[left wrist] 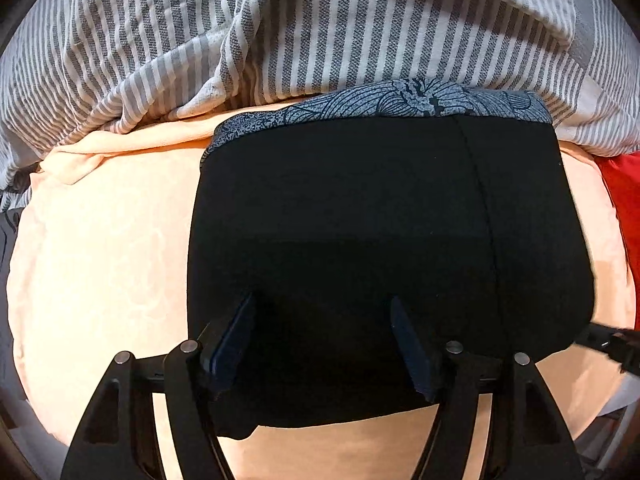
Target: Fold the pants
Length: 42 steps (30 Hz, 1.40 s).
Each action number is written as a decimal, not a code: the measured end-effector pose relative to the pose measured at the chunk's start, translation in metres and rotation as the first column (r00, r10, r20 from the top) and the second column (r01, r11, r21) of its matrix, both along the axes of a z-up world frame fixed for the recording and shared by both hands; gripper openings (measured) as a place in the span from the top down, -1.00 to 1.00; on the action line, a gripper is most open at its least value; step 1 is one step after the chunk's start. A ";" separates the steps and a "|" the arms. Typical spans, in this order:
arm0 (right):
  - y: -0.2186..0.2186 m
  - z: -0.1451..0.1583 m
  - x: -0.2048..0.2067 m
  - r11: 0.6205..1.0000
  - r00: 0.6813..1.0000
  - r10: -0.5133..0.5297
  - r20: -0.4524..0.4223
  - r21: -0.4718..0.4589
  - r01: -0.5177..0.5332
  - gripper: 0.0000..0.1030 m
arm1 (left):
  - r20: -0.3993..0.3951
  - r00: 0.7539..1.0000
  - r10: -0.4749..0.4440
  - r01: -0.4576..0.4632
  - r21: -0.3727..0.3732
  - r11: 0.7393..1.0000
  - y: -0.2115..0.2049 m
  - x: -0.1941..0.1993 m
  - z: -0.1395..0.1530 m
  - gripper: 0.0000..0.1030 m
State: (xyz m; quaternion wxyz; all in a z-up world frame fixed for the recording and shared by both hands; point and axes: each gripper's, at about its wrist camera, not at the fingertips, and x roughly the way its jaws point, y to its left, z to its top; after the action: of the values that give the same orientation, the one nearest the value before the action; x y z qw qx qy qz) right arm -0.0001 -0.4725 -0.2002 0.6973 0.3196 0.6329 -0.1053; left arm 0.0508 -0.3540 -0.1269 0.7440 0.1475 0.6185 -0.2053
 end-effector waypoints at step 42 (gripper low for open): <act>0.028 0.010 0.041 0.996 0.995 0.051 0.086 -0.083 -0.044 -0.14 | -0.026 1.000 0.017 -0.017 -0.022 1.000 0.005 0.017 -0.013 -0.38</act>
State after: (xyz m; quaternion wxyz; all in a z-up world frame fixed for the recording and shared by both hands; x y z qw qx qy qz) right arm 0.0408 -0.4450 -0.1904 0.7393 0.2801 0.6042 -0.1001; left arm 0.0683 -0.3486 -0.1402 0.7394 0.1313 0.6268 -0.2078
